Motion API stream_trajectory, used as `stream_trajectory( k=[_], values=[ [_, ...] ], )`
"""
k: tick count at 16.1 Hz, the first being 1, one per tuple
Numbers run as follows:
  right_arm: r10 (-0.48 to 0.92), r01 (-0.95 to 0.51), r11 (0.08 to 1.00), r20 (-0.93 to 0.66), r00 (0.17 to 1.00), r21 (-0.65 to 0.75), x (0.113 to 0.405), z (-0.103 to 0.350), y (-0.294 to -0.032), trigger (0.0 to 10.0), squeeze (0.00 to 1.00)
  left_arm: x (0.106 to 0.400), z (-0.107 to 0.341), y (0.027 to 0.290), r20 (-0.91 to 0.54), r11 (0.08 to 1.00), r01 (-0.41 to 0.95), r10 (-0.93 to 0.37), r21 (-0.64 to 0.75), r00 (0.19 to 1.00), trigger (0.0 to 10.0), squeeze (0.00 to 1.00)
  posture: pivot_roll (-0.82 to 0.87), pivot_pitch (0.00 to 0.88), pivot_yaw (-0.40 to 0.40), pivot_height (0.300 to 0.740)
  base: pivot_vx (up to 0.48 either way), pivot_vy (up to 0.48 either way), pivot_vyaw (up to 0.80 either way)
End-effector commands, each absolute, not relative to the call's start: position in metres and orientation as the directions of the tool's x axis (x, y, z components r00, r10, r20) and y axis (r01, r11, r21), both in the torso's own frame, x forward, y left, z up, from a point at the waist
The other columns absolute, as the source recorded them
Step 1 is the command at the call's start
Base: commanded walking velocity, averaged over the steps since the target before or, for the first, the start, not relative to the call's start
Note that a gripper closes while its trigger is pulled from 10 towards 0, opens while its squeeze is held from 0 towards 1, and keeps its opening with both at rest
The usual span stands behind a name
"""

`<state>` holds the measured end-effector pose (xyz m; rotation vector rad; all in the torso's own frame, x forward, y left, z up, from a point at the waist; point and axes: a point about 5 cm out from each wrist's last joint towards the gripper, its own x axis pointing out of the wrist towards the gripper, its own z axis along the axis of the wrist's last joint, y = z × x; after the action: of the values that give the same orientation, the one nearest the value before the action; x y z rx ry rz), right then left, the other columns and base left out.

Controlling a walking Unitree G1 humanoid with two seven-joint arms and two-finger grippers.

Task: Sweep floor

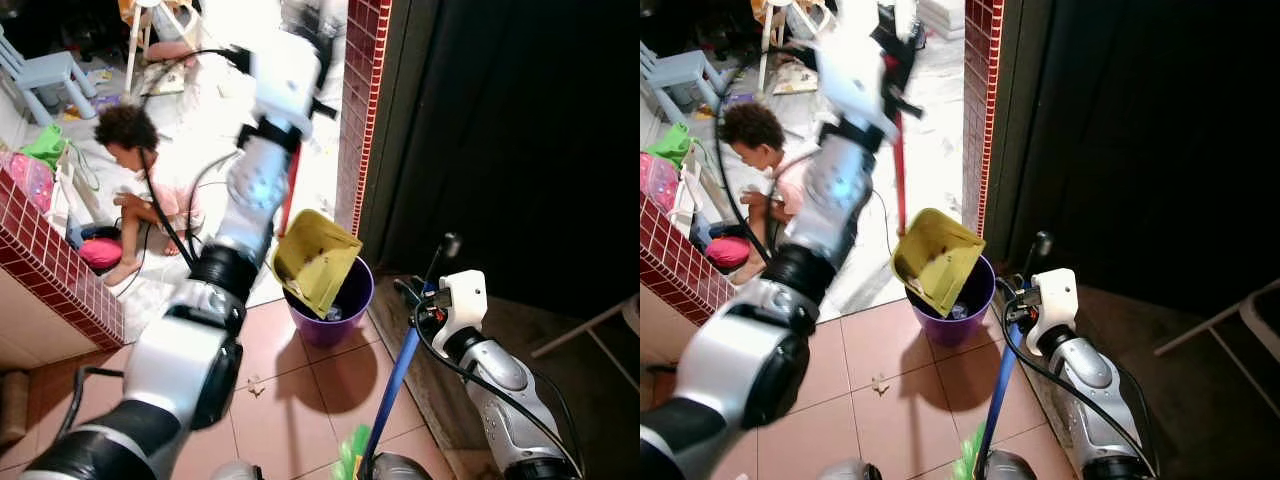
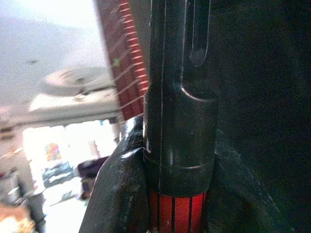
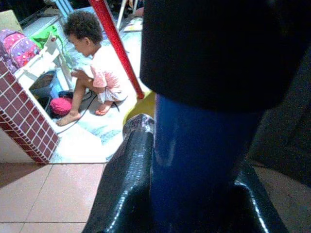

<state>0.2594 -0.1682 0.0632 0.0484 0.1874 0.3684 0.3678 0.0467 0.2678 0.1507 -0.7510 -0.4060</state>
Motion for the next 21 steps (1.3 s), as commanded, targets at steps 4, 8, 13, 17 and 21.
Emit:
stream_trajectory(
  k=[4, 8, 13, 17, 21],
  values=[
    [0.359, -0.366, 0.931, -0.156, 0.920, -0.014, 0.267, 0.072, -0.171, 10.0, 0.00, 0.340, 0.270, 0.013, 0.613, 0.748, 0.470, -0.658, 0.469, 0.437, 10.0, 0.00, -0.16, 0.000, 0.033, 0.740, 0.000, 0.000, 0.00],
    [0.368, -0.376, 0.926, -0.150, 0.917, -0.029, 0.272, 0.074, -0.169, 10.0, 0.00, 0.329, 0.245, 0.000, 0.485, 0.610, 0.581, -0.789, 0.540, 0.377, 10.0, 0.00, -0.15, 0.000, 0.027, 0.740, 0.000, 0.000, 0.00],
    [0.363, -0.373, 0.927, -0.142, 0.921, -0.045, 0.276, 0.075, -0.169, 10.0, 0.00, 0.323, 0.240, 0.002, 0.458, 0.583, 0.553, -0.812, 0.596, 0.362, 10.0, 0.00, -0.15, 0.000, 0.020, 0.740, 0.000, 0.000, 0.00],
    [0.361, -0.371, 0.927, -0.141, 0.922, -0.050, 0.277, 0.074, -0.169, 10.0, 0.00, 0.334, 0.252, 0.012, 0.513, 0.676, 0.519, -0.736, 0.523, 0.441, 10.0, 0.00, -0.15, 0.000, 0.021, 0.740, 0.000, 0.000, 0.00],
    [0.356, -0.366, 0.929, -0.143, 0.924, -0.055, 0.278, 0.073, -0.169, 10.0, 0.00, 0.351, 0.269, 0.040, 0.603, 0.836, 0.457, -0.540, 0.303, 0.587, 10.0, 0.00, -0.15, 0.000, 0.019, 0.740, 0.000, 0.000, 0.00]
  ],
)
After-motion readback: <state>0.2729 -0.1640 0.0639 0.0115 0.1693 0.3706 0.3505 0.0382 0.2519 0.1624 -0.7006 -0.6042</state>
